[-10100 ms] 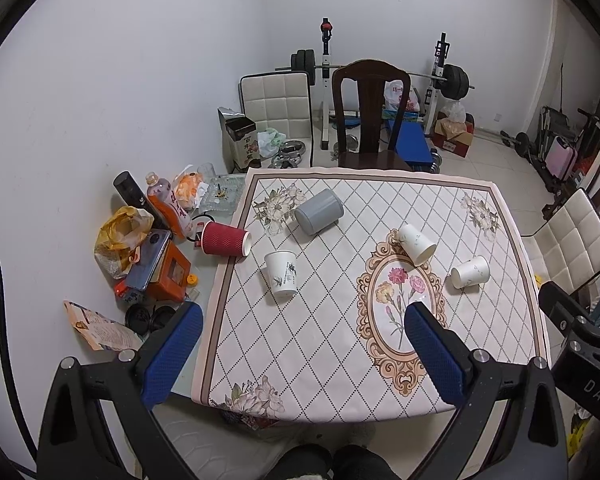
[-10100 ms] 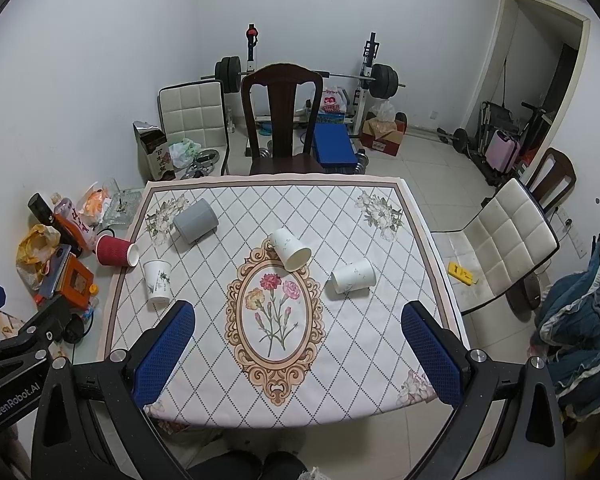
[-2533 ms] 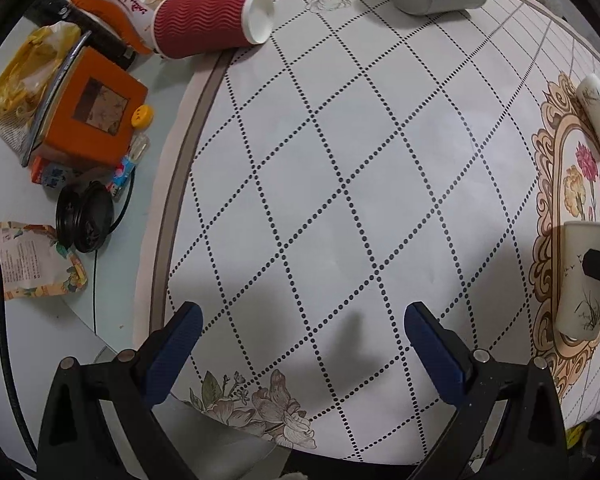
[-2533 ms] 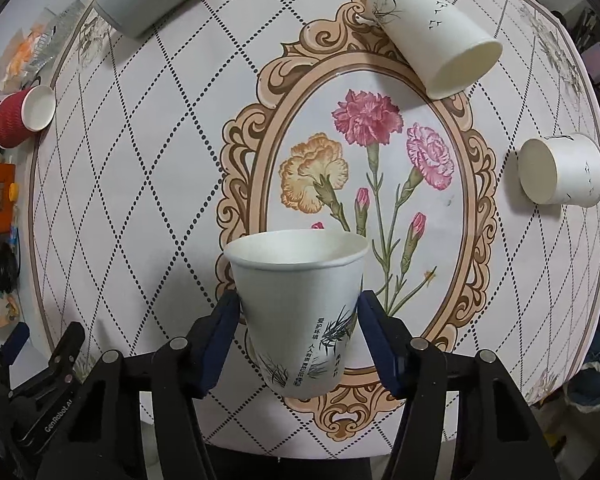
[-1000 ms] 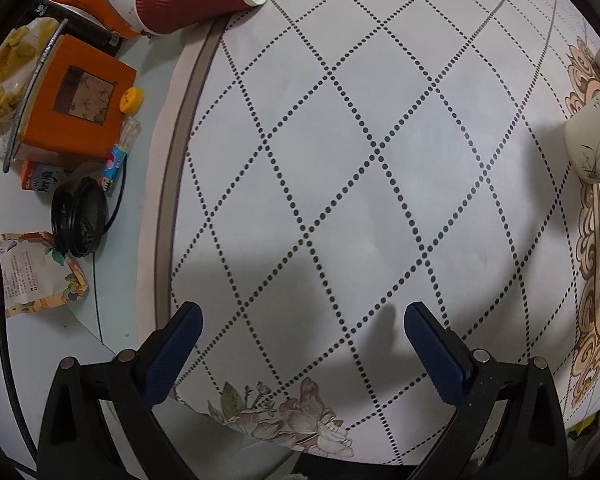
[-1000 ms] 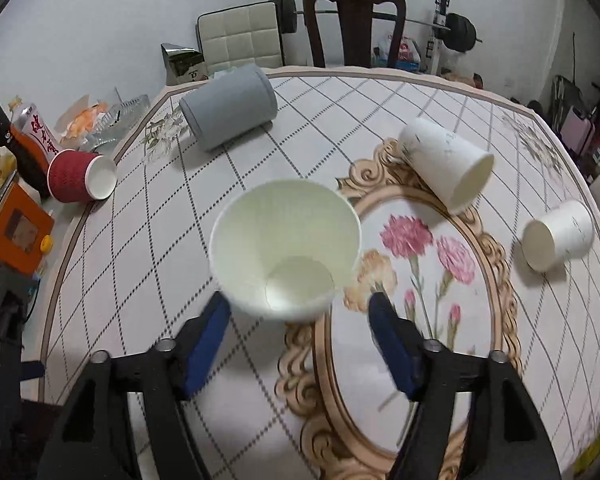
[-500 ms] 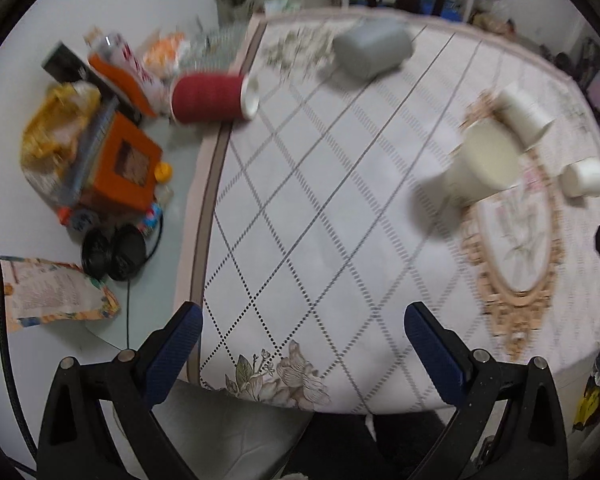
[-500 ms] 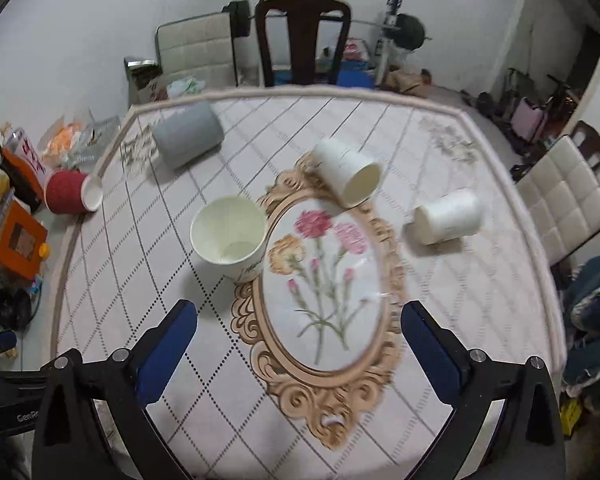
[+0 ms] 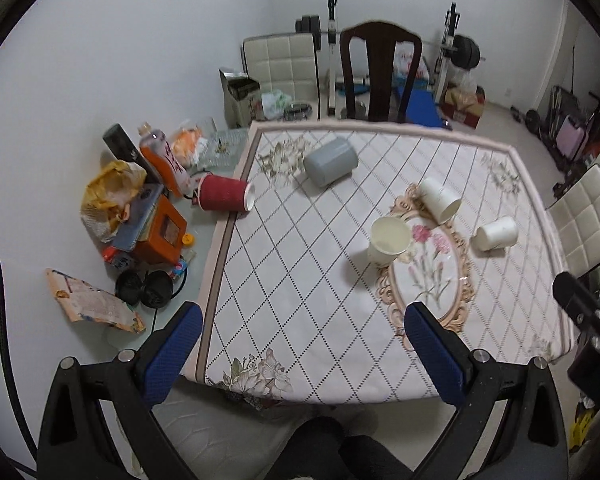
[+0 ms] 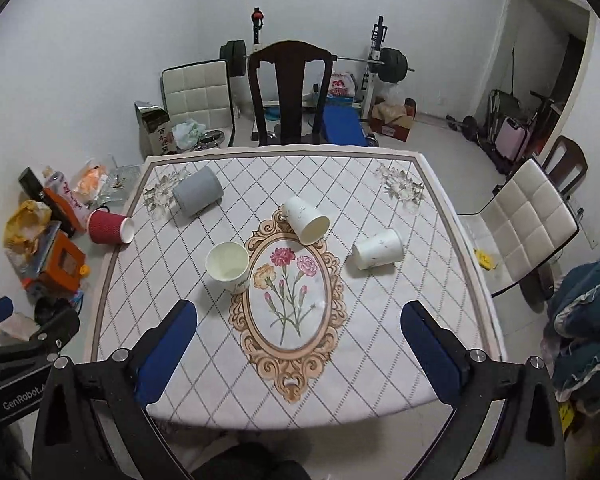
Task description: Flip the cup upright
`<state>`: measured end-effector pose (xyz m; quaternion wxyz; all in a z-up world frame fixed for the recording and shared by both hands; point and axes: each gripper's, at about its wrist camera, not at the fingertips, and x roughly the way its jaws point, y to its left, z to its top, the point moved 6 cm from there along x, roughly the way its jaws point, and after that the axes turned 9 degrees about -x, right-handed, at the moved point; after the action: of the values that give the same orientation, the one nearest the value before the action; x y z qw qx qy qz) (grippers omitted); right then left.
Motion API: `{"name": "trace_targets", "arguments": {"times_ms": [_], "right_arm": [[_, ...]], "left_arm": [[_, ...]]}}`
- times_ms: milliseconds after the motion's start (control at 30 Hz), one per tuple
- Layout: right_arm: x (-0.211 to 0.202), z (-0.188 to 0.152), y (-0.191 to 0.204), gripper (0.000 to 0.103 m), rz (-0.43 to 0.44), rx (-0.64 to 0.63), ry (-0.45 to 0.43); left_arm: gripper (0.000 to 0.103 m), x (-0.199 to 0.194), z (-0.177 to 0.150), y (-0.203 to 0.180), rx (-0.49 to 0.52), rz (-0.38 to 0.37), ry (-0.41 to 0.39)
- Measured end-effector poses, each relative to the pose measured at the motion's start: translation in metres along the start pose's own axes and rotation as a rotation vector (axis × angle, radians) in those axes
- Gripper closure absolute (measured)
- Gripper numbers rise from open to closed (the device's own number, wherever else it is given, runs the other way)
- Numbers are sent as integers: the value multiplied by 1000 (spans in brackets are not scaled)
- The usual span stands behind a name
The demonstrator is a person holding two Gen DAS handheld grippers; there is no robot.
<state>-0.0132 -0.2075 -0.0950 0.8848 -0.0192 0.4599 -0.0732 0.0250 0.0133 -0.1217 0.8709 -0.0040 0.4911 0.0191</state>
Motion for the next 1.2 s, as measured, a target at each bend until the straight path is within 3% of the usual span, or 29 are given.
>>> {"name": "trace_targets", "arguments": {"times_ms": [233, 533, 1200], "right_arm": [[-55, -11, -14, 0, 11, -17, -36], [-102, -21, -25, 0, 14, -7, -87], [-120, -28, -23, 0, 10, -17, -110]], "left_arm": [[0, -46, -6, -4, 4, -17, -64], [0, -74, -20, 1, -15, -28, -91], [0, -90, -34, 15, -56, 10, -116]]}}
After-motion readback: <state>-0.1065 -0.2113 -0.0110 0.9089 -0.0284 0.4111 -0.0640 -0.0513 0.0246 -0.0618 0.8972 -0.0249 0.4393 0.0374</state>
